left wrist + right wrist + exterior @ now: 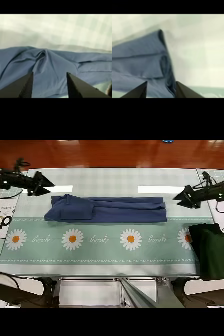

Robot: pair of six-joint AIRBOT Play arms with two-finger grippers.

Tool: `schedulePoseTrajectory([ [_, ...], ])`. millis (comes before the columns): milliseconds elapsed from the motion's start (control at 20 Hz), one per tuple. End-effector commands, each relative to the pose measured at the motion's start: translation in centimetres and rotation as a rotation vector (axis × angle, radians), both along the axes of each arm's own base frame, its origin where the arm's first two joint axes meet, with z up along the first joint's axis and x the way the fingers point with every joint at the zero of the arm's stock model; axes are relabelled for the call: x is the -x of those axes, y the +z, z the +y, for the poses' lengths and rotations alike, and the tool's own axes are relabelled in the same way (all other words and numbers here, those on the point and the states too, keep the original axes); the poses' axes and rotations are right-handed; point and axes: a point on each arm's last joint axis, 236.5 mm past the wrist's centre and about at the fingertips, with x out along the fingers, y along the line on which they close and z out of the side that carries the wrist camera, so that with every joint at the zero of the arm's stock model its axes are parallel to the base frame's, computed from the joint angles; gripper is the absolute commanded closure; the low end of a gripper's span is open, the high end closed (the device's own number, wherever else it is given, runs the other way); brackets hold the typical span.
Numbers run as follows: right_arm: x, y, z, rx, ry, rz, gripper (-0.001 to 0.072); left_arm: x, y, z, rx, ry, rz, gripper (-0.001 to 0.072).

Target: Fold the shirts.

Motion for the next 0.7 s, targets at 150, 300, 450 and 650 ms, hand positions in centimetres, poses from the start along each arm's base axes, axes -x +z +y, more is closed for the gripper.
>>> schedulePoseTrajectory([
  [150,2.3,-3.3,1.1,-0.055,-0.089,0.003,0.029,7.3,2.0,-1.8,-0.148,0.022,-0.209,0.0201],
  [300,0.7,-4.6,3.0,-0.116,-0.146,-0.029,0.0288,10.1,1.0,-3.3,-0.175,0.047,-0.232,0.02],
  [450,-0.6,-5.6,5.3,-0.205,-0.155,-0.035,0.0287,10.7,0.8,-4.7,-0.167,0.016,-0.233,0.02],
  [650,-0.8,-7.6,8.3,-0.223,-0.098,0.02,0.0289,10.3,1.3,-5.8,-0.144,0.015,-0.251,0.02],
])
